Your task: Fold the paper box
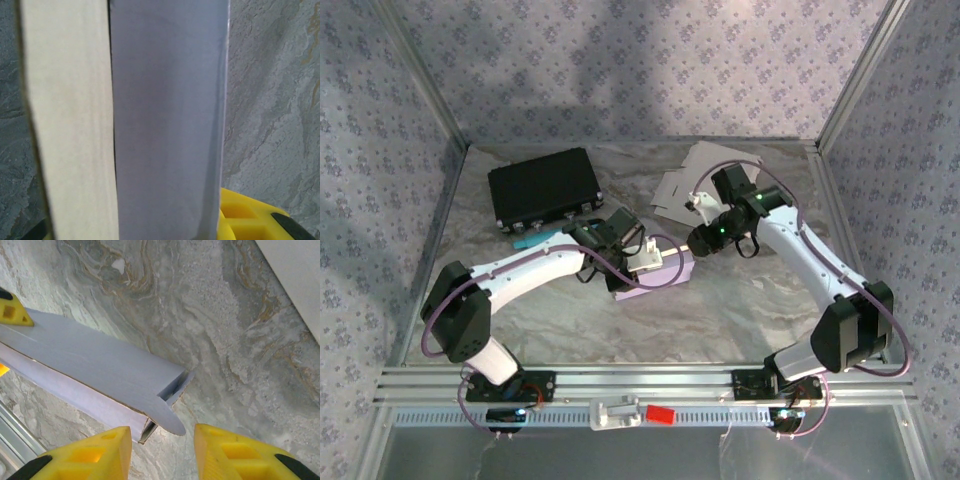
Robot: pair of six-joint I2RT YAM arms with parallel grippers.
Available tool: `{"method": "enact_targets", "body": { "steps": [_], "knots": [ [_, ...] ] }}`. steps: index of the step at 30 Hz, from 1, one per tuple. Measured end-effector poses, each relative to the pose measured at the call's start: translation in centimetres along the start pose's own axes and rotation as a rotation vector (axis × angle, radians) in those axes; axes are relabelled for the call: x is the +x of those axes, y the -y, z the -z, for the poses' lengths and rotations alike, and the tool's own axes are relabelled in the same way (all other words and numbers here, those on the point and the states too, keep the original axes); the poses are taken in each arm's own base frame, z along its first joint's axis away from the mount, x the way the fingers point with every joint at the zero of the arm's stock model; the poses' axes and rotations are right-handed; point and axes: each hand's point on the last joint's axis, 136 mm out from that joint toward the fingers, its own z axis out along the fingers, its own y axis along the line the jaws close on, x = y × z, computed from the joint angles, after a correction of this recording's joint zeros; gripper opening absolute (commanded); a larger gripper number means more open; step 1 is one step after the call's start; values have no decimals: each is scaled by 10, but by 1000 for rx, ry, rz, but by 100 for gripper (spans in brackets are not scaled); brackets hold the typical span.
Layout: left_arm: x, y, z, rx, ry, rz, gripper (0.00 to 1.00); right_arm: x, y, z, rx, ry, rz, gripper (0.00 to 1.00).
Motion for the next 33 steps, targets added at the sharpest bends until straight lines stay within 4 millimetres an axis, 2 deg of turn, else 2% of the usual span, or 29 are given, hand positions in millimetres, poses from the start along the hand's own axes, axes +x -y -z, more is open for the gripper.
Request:
{"method": "enact_targets", "body": {
  "steps": [6,13,25,33],
  "knots": [
    [-1,0,-1,7,-4,-1,25,2,-2,1,1,-1,6,37],
    [-1,0,-1,8,-6,-8,25,2,-4,-5,-5,-13,32,26],
    [0,-1,0,13,-5,-2,26,3,0,-8,25,-28,43,22],
    [0,-2,0,13,-5,0,26,3,1,-10,36,-31,48,13]
  ]
}}
